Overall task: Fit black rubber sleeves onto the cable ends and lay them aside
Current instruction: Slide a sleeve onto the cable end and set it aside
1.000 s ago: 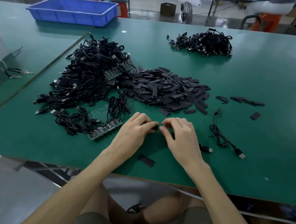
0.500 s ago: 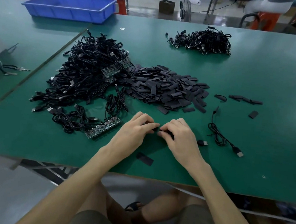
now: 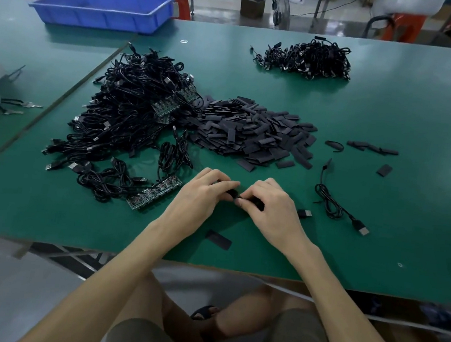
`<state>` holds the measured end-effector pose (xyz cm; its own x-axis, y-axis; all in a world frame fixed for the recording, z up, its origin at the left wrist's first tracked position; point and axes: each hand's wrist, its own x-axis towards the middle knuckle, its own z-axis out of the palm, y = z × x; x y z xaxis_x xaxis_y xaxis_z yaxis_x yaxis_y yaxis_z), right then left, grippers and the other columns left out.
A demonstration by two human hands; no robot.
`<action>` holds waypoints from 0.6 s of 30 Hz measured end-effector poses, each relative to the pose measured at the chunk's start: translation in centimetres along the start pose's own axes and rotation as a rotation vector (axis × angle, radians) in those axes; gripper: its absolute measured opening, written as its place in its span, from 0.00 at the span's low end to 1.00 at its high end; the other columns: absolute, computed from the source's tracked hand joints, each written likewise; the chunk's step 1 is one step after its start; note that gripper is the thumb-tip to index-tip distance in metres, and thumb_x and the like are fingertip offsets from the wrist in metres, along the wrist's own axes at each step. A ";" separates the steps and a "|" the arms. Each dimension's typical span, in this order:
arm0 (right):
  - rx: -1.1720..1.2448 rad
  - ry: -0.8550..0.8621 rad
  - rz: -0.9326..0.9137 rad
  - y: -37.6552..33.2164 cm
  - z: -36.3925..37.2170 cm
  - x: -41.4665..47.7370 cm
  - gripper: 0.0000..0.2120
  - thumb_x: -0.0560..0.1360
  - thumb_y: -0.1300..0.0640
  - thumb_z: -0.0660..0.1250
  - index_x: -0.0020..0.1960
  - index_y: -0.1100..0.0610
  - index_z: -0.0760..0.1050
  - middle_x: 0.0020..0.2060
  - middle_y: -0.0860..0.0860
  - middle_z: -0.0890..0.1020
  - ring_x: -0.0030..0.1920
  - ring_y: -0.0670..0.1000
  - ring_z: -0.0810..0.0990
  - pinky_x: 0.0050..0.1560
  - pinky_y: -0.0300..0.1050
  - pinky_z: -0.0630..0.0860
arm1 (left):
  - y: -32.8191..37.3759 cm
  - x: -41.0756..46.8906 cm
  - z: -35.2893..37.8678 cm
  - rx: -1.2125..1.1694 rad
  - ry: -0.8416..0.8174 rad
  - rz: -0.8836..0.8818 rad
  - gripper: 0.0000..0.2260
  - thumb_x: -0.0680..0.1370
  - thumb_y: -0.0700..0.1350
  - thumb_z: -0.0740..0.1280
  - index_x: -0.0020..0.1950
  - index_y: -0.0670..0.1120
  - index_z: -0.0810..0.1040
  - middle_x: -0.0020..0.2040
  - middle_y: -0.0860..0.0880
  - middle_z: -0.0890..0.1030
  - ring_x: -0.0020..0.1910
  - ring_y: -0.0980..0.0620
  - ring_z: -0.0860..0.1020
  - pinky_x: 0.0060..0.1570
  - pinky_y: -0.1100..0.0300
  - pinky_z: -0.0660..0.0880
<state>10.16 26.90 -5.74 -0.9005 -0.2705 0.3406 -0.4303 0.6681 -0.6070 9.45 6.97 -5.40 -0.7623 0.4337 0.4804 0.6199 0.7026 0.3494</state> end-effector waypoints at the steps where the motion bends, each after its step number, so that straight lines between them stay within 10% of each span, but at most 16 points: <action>1: 0.002 -0.001 -0.002 0.0 0.0 0.0 0.07 0.77 0.54 0.75 0.45 0.57 0.82 0.40 0.45 0.81 0.48 0.47 0.73 0.48 0.48 0.75 | 0.0 0.1 0.0 0.006 -0.007 -0.003 0.12 0.78 0.36 0.72 0.61 0.41 0.84 0.53 0.46 0.83 0.52 0.46 0.77 0.53 0.52 0.78; 18: 0.024 -0.030 0.038 0.5 0.2 0.0 0.05 0.77 0.51 0.75 0.45 0.53 0.83 0.40 0.43 0.80 0.46 0.42 0.72 0.44 0.44 0.71 | 0.1 -0.3 -0.4 -0.003 -0.081 0.087 0.11 0.78 0.30 0.67 0.58 0.38 0.83 0.50 0.45 0.81 0.50 0.45 0.76 0.49 0.52 0.78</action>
<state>9.92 27.04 -6.20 -0.9176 -0.2661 0.2953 -0.3967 0.6613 -0.6366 9.85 6.70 -5.20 -0.7182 0.5371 0.4424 0.6846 0.6590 0.3114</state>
